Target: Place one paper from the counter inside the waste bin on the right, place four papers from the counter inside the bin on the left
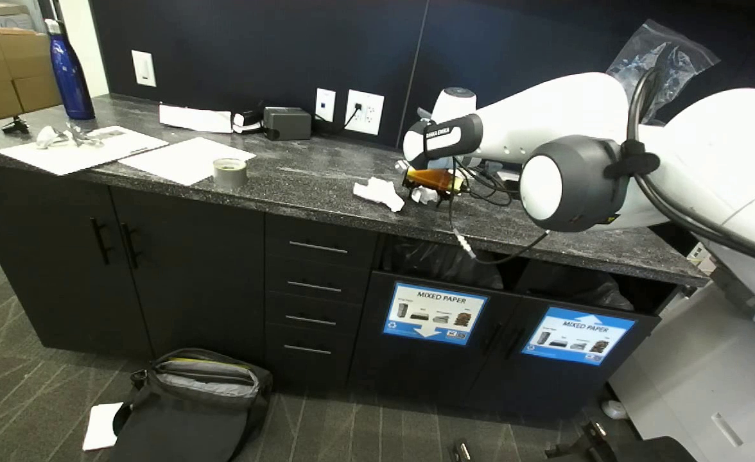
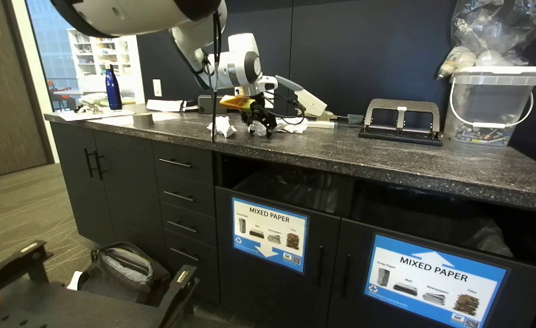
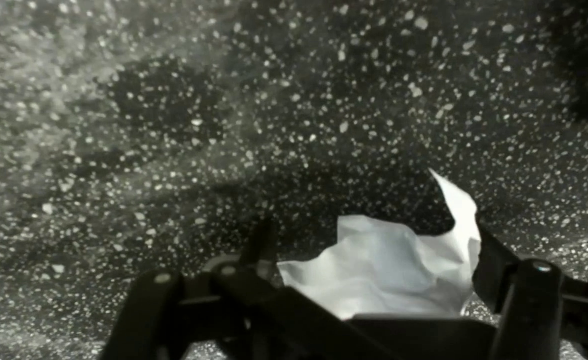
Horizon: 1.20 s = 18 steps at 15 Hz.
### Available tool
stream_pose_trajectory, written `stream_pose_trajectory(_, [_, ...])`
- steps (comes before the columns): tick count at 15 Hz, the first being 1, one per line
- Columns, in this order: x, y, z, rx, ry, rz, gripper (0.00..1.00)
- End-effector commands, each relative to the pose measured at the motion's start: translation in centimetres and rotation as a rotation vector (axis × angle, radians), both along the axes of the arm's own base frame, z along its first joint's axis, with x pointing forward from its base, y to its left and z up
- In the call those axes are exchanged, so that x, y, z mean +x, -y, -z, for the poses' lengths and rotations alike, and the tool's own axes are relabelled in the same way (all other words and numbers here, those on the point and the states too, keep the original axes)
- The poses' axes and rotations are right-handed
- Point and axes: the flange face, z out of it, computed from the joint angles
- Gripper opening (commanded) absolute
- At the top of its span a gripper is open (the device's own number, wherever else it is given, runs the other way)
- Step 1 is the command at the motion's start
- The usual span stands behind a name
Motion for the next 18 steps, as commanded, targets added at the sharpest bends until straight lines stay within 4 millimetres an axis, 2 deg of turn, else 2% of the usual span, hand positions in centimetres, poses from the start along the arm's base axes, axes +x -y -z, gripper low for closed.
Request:
stream_pose_trajectory(1, [0.7,-0.1,-0.4,-0.045,0.042,-0.003,0.59])
stream_pose_trajectory(5, [0.8,-0.1,-0.6,-0.076,0.051,-0.013,0.27])
stream_pose_trajectory(8, [0.8,0.1,-0.6,-0.130,0.033,-0.044,0.08])
stream_pose_trajectory(11, [0.5,0.3,0.2,-0.174,-0.006,-0.094,0.03])
stream_pose_trajectory(17, [-0.7,2.2,1.9,-0.195,-0.143,-0.257,0.12])
stream_pose_trajectory(18, [-1.0,2.3,2.3,-0.171,-0.154,-0.293,0.10])
